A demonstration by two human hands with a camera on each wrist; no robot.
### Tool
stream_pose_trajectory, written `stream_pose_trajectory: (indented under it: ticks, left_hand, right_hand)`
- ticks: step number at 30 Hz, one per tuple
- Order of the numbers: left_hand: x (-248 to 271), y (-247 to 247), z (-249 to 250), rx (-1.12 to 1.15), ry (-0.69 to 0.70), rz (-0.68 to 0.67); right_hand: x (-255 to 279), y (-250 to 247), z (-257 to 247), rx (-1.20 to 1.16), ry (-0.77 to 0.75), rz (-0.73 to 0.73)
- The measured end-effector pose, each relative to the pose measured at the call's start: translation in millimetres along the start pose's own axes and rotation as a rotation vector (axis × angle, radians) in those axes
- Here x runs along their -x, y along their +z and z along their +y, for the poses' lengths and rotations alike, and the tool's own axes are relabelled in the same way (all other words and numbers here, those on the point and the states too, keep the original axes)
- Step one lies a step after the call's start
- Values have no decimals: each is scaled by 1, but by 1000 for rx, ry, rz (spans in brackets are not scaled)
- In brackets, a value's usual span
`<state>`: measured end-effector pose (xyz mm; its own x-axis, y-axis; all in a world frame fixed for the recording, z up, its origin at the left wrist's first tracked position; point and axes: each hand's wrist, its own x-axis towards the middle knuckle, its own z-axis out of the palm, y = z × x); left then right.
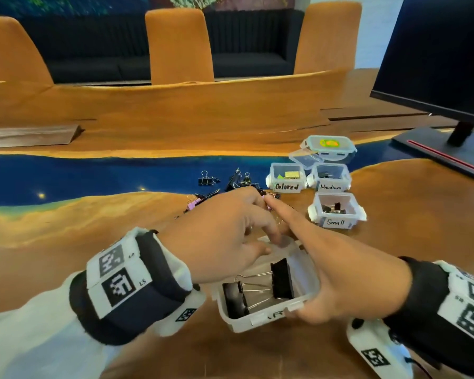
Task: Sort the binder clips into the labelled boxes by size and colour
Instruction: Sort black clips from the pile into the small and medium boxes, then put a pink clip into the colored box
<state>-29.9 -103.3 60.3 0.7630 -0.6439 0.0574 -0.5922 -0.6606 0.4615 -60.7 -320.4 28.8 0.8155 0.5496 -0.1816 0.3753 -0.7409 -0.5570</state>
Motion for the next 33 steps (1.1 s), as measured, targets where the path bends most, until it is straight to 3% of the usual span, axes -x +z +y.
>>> stream_pose_trajectory:
  ticks: [4,6,12,20,25,30,33]
  left_hand:
    - [2,-2,-1,202,-69,-30]
    - [7,-4,-7,126,-30,55]
    - [8,-9,-38,46,-171,102]
    - [10,-7,-61,31,-246,78]
    - [9,-5,-70,21,-249,73]
    - [9,-5,-75,35,-252,79]
    - [10,-6,-76,39,-262,86]
  right_hand:
    - [-6,0,4,58,-16,77]
    - [-2,-4,4,81,-5,54]
    - [6,-29,37,258,160,22]
    - [20,-48,76,319,346,-6]
    - [26,-53,83,305,374,-6]
    - [34,-97,93,271,380,143]
    - [28,-136,114,312,501,267]
